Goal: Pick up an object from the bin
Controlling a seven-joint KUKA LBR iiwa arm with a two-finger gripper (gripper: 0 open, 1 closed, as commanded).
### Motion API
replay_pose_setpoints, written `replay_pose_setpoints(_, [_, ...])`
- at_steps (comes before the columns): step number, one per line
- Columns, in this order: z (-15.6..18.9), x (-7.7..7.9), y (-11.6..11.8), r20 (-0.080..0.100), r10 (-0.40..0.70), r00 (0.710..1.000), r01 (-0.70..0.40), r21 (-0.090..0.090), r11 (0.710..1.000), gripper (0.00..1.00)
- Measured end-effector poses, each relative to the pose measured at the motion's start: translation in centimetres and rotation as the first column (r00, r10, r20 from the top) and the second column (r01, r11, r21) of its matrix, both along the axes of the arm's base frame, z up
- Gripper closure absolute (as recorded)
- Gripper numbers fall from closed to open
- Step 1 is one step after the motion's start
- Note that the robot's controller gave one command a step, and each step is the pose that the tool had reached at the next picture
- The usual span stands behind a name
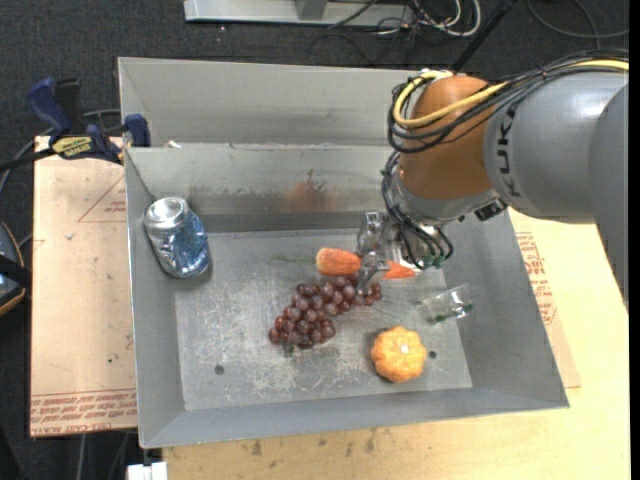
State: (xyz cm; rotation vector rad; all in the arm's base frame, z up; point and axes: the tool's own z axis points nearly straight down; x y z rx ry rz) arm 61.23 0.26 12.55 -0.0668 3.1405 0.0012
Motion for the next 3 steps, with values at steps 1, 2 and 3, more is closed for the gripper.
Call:
replay_pose_setpoints(1, [1.4, 0.1, 0.0, 0.002, 0.000, 1.000, 0.000, 0.000, 1.000, 1.00])
replay_pose_setpoints(2, [2.6, 0.1, 0.0, 0.002, 0.000, 1.000, 0.000, 0.000, 1.000, 1.00])
replay_pose_setpoints(3, [3.8, 0.1, 0.0, 0.002, 0.000, 1.000, 0.000, 0.000, 1.000, 1.00])
